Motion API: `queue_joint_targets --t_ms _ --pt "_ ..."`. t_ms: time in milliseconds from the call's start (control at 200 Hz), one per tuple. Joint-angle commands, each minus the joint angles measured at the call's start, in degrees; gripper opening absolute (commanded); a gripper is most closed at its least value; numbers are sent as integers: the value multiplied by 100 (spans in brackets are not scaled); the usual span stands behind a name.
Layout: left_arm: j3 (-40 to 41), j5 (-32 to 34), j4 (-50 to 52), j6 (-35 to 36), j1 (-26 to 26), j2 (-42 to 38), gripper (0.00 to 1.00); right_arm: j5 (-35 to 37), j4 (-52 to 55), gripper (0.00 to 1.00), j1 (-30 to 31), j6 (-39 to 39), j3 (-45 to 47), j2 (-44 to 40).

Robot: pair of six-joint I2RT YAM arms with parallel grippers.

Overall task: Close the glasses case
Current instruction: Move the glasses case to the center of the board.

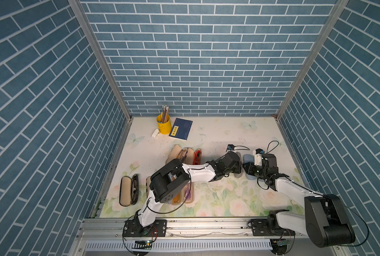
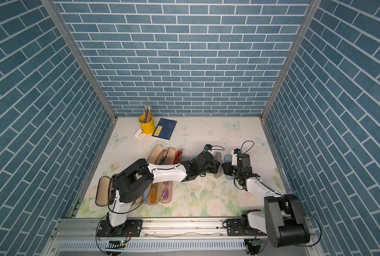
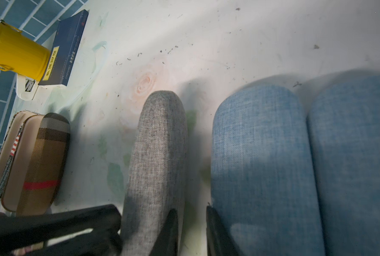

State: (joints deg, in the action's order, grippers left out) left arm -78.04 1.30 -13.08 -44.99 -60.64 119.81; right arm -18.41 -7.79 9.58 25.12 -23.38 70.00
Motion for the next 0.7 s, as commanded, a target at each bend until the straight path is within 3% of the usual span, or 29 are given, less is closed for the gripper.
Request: queue_joint_targets --t_ms 0,215,465,585,695 --pt "-150 -239 194 88 -119 257 25 -246 423 26 -113 -185 -183 -265" --pt "-172 -264 135 -39 -176 350 25 -288 893 29 -518 -385 -471 -548" --pt "29 -211 15 -87 -175 78 26 -399 837 32 -549 -320 -372 -717" --pt "111 -159 130 21 -134 -183 27 -532 780 37 -553 -269 -347 -878" --pt "470 -63 93 81 -56 -680 29 -708 704 49 -550 -221 -305 -1120"
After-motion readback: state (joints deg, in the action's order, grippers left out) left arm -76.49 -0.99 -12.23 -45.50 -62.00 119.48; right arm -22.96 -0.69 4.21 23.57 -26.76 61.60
